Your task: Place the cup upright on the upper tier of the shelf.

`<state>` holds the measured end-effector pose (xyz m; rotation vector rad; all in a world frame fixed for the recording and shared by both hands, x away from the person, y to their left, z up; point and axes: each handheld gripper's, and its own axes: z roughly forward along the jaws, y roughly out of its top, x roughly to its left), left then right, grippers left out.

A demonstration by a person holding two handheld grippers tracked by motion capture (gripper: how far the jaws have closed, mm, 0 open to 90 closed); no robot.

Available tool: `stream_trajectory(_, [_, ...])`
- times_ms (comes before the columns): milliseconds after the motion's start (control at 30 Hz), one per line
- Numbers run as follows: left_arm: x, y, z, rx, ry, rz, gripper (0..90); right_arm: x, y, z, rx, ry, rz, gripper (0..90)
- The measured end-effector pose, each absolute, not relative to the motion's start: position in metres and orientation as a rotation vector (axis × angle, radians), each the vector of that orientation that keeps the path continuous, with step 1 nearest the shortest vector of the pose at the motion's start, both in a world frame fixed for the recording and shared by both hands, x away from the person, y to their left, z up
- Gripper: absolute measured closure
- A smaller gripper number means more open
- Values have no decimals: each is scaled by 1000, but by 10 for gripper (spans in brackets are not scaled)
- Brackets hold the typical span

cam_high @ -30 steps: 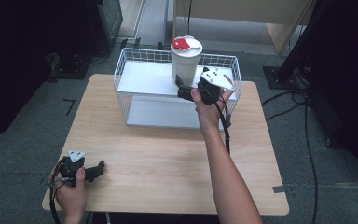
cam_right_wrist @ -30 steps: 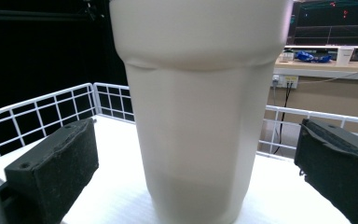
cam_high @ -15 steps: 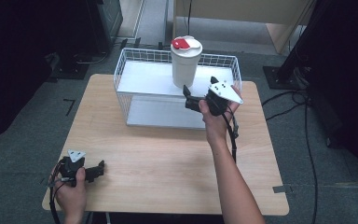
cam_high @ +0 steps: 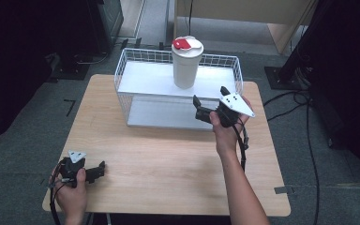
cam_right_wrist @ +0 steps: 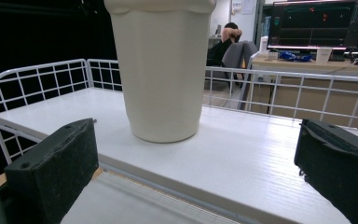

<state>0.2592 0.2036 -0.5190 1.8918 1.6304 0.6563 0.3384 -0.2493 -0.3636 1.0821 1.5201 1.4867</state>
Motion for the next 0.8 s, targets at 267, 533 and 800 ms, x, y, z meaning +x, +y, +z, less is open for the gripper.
stream_trajectory(267, [259,204,-519,1894,1630,655,0,321,-257,-370,1063,1530,1464,0])
stream_trajectory(533, [259,204,-519,1894,1630,655,0,307,-270,-381,1086,1519,1451,0])
stream_trajectory(800, [259,204,-519,1892,1630,657,0,295,-282,-389,1101,1512,1440,0])
